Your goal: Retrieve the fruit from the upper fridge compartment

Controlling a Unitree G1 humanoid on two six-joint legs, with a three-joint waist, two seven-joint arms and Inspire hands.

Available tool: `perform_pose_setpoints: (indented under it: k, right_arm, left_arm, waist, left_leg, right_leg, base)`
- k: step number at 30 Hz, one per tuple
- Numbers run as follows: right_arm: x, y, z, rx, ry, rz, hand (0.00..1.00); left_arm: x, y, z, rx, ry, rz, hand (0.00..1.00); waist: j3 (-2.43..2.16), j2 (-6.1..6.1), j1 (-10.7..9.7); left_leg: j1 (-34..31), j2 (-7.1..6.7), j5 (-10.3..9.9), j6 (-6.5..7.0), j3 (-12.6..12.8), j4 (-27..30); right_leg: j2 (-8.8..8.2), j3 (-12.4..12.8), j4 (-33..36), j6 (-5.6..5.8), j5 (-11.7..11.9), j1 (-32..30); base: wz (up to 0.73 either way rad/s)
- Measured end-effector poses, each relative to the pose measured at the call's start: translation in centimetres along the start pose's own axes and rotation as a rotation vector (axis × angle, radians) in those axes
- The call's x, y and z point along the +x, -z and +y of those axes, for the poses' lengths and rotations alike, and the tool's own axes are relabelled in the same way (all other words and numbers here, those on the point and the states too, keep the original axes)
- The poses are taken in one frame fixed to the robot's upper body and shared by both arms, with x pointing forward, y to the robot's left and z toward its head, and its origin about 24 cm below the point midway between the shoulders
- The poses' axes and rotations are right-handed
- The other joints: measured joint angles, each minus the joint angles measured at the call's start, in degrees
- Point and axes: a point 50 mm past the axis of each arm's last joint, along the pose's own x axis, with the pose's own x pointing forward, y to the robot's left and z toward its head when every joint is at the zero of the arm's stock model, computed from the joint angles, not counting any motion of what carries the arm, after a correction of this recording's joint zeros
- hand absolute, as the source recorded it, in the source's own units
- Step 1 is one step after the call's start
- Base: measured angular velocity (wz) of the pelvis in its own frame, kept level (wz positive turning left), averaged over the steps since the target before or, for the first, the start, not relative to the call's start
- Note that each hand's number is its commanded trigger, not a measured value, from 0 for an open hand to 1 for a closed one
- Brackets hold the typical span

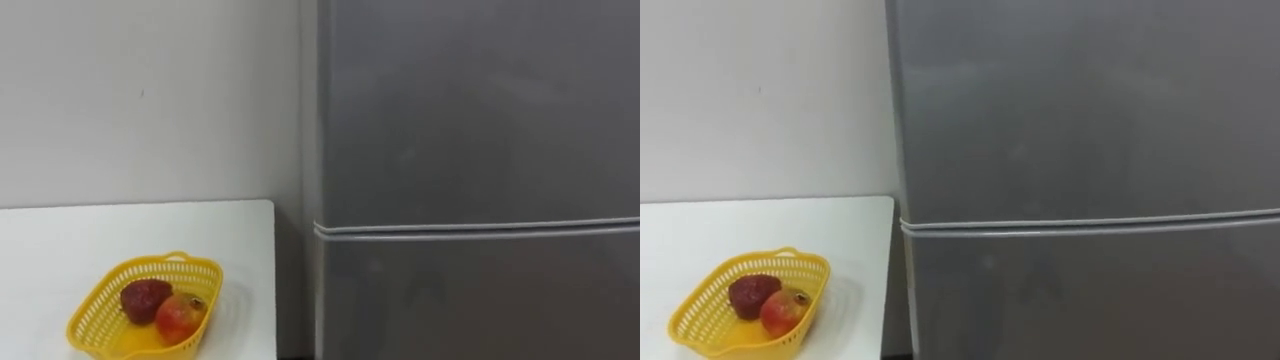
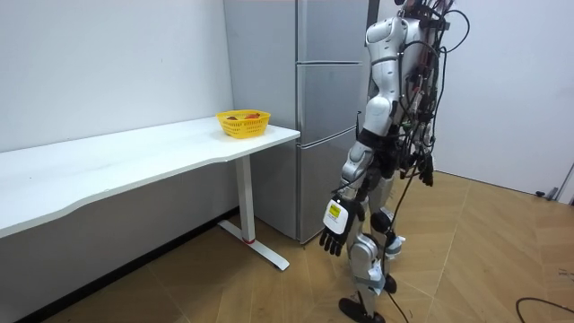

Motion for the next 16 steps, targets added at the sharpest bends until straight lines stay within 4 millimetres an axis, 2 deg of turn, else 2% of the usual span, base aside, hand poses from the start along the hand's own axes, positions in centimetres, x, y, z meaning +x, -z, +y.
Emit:
perform_pose_setpoints:
  k: [4, 8, 11, 16]
  right_arm:
    - [-0.1, -0.8, 0.8, -0.190, -0.062, -0.040, 0.00]
    - [-0.2, -0.8, 1.5, -0.398, -0.101, -0.056, 0.00]
    - [-0.3, -1.5, 1.9, -0.460, -0.121, -0.074, 0.00]
    - [-0.7, -3.8, 3.4, -0.506, -0.164, -0.168, 0.00]
  left_arm:
    - [0.0, 0.2, -0.3, 0.002, 0.009, 0.009, 0.00]
    - [0.2, 0.0, -1.1, 0.037, 0.035, 0.034, 0.00]
    - [0.3, -0.2, -1.9, 0.040, 0.058, 0.047, 0.00]
    - [0.3, -0.3, -2.2, 0.061, 0.087, 0.060, 0.00]
  waist:
    - [0.04, 0.11, 0.38]
    - [0.01, 0.73, 0.90]
    - [0.12, 1.66, 2.03]
    - [0.21, 2.05, 2.40]
  left_leg:
    - [0.55, -0.01, -0.01, -0.01, -0.02, -0.01]
    - [0.44, -0.26, -0.05, 0.02, -1.42, -0.01]
    - [0.40, -0.27, -0.10, 0.03, -1.38, -0.06]
    - [0.31, -0.18, -0.09, 0.03, -1.37, -0.15]
  right_leg:
    - [-0.05, -0.20, 0.06, 0.00, -0.20, 0.56]
    - [-0.46, -1.65, 0.33, 0.14, -0.57, 0.95]
    - [-0.43, -1.61, 0.28, 0.15, -0.55, 0.93]
    - [-0.28, -1.71, 0.10, 0.10, -0.51, 0.99]
  base:
    - [0.04]
    - [0.19]
    - [0.00]
    - [0.00]
